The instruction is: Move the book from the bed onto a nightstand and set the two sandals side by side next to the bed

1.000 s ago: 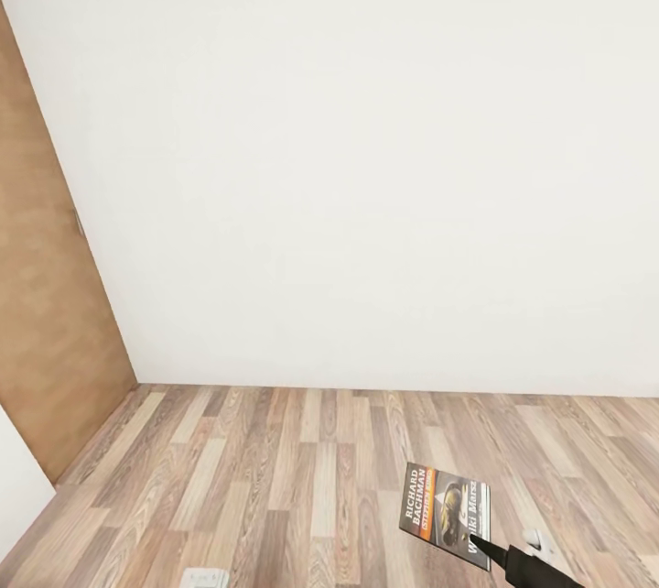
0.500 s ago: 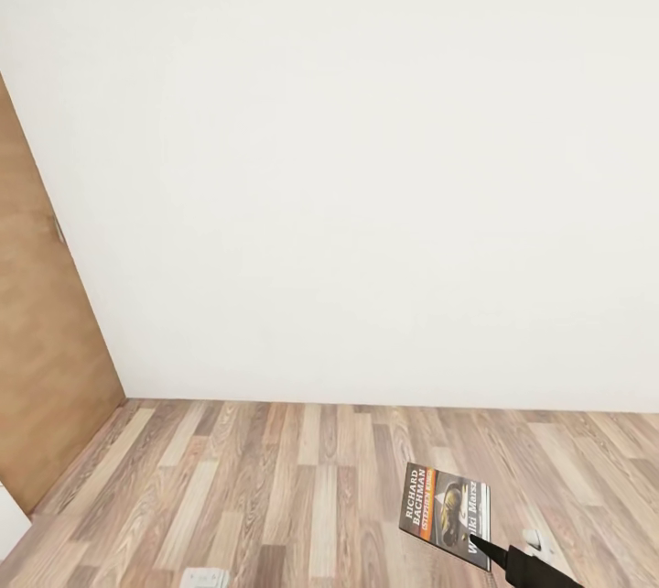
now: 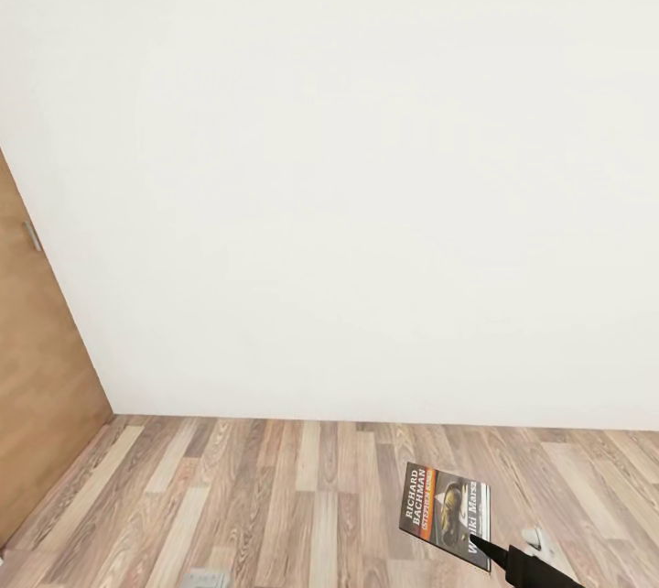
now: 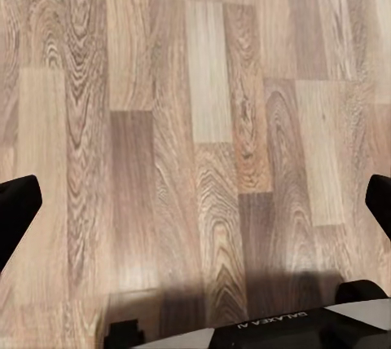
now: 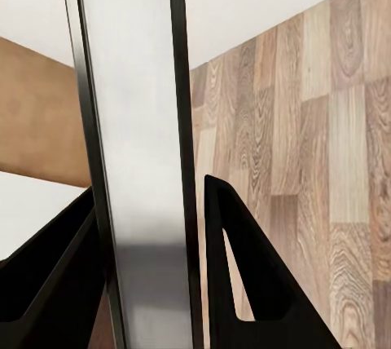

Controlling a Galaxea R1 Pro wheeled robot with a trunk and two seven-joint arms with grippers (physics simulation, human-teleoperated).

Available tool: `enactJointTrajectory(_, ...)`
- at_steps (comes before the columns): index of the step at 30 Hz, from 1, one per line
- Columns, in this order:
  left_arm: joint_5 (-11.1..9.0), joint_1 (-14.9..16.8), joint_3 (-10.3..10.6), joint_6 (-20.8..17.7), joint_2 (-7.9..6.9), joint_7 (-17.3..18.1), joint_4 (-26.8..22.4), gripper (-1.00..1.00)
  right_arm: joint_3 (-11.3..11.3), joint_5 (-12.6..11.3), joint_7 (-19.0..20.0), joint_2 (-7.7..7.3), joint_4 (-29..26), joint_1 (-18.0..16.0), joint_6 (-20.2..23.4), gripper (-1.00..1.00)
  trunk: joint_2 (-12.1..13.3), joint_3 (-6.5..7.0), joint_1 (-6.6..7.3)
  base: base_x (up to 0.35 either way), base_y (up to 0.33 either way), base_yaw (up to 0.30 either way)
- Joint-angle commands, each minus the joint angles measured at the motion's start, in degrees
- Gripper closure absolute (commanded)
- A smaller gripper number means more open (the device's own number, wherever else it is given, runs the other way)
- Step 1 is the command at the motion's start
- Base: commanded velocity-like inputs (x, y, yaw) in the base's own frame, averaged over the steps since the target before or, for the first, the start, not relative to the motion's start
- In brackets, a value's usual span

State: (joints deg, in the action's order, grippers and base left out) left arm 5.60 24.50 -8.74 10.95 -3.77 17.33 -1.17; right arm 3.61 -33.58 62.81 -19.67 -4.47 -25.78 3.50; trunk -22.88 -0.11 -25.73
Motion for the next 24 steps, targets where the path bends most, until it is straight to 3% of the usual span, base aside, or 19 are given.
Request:
enactJointTrajectory(1, 0.61, 0.02, -0.47, 0.19, -0.01, 0.4, 0.08, -1.0, 0.08, -0.61, 0.17, -0.02, -0.01, -0.01, 0.36, 1.0, -0.04, -0.02, -0.05, 0.33, 0.0, 0.0)
enactJointTrajectory(4, 0.65, 0.02, -0.42, 0.1, -0.01, 3.21, 0.09, -1.0, 0.08, -0.61, 0.19, -0.02, -0.01, 0.0, 0.36, 1.0, -0.04, -0.02, -0.05, 0.33, 0.0, 0.0)
enactJointTrajectory(7, 0.71, 0.02, -0.45, 0.05, -0.04, 9.36, 0.04, -1.0, 0.08, -0.61, 0.2, -0.02, -0.01, -0.02, 0.36, 1.0, -0.04, -0.02, -0.05, 0.33, 0.0, 0.0)
enactJointTrajectory(9, 0.72, 0.02, -0.42, 0.04, -0.06, 10.73, 0.03, -1.0, 0.08, -0.61, 0.21, -0.02, -0.01, -0.05, 0.36, 1.0, -0.04, -0.02, -0.05, 0.33, 0.0, 0.0)
enactJointTrajectory(24, 0.73, 0.02, -0.4, 0.03, -0.02, 11.15, 0.03, -1.0, 0.08, -0.61, 0.13, -0.02, -0.01, -0.03, 0.36, 1.0, -0.04, -0.02, -0.05, 0.33, 0.0, 0.0)
